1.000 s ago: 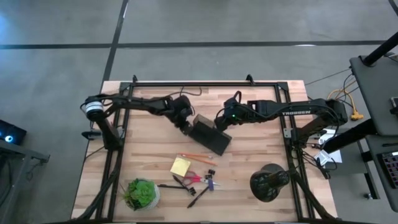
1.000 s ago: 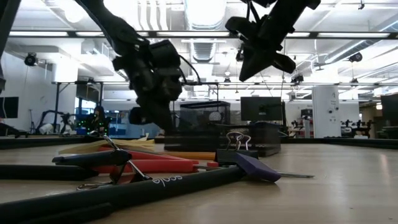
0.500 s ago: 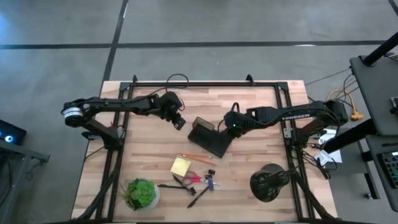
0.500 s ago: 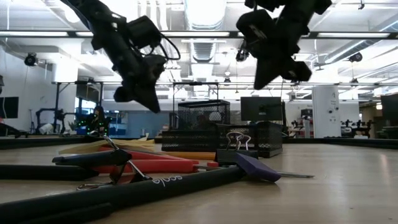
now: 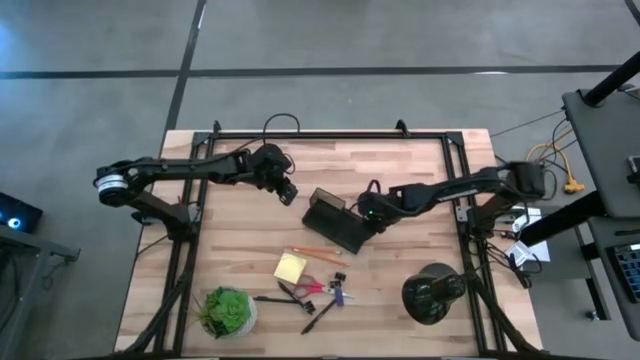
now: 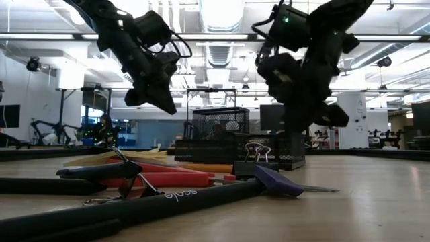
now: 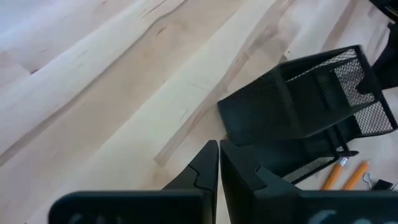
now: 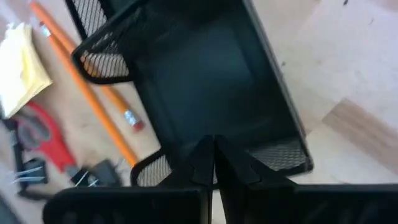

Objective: Pick and place office supplies into organizer
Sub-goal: Adjust the desk organizer, then put the top orange pencil into the desk organizer

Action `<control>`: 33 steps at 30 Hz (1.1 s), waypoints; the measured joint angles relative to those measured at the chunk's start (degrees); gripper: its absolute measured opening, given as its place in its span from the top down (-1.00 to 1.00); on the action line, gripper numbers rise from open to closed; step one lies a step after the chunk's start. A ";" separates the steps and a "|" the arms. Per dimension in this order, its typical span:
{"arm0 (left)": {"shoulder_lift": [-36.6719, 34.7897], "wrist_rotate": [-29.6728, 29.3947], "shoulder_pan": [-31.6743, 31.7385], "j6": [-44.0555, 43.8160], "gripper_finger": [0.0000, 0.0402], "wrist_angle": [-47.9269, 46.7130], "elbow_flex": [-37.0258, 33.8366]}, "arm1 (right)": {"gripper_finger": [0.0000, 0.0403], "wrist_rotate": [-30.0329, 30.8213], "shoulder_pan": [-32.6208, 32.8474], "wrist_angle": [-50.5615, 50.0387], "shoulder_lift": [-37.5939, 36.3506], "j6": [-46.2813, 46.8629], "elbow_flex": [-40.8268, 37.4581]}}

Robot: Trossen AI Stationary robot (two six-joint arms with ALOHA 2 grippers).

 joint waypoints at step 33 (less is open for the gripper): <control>-0.89 2.73 -5.16 11.61 0.81 -1.29 -0.11 | 0.76 18.51 -1.61 -12.19 -6.35 -21.73 11.32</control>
